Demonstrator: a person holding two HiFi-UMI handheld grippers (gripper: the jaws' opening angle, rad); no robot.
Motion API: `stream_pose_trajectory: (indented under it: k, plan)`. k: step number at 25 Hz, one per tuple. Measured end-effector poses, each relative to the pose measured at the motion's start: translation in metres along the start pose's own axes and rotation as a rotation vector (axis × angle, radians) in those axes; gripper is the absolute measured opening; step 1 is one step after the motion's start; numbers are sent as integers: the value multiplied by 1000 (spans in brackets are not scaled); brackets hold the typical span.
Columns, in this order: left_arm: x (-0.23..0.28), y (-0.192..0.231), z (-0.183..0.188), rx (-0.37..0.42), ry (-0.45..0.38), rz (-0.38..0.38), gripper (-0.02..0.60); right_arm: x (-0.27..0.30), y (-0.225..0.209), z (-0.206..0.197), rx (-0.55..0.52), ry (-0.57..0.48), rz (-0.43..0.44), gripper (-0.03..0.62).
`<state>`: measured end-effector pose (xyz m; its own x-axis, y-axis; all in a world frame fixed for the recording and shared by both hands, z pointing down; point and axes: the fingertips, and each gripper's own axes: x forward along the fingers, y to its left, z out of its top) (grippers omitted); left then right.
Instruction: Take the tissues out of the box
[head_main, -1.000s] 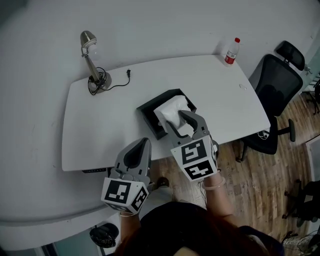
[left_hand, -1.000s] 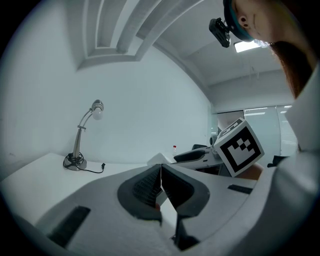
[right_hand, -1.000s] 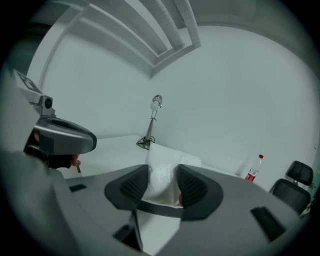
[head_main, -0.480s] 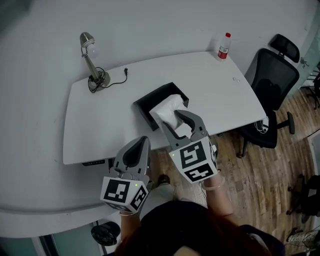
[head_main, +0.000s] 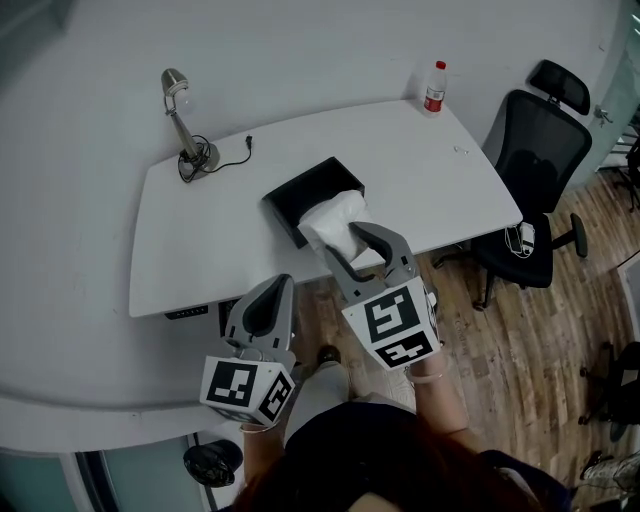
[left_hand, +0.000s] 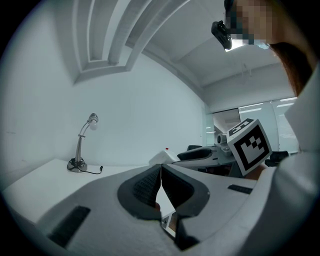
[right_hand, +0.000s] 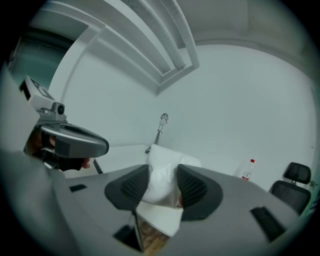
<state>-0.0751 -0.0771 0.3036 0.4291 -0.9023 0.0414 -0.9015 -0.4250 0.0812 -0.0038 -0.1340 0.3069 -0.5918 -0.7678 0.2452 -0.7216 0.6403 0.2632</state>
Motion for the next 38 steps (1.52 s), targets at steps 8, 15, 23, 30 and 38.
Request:
stream_pose_trajectory:
  k: [8,15,23,30,38]
  plan:
    - [-20,-19,3,17,-7,3,21,-39,5,7,24,-54,-12,192]
    - [-40,-33,5,34,-12,8,21,-67,12,8,48,-87,-30,190]
    - [-60,-50,5,49,-15,-2,21,-96,22,12,76,-132,-38,189]
    - [-73,-62,5,53,-20,-7,21,-119,29,13,88,-155,-38,189]
    - [-89,-76,2,64,-21,-15,21,-143,38,9,100,-169,-37,189]
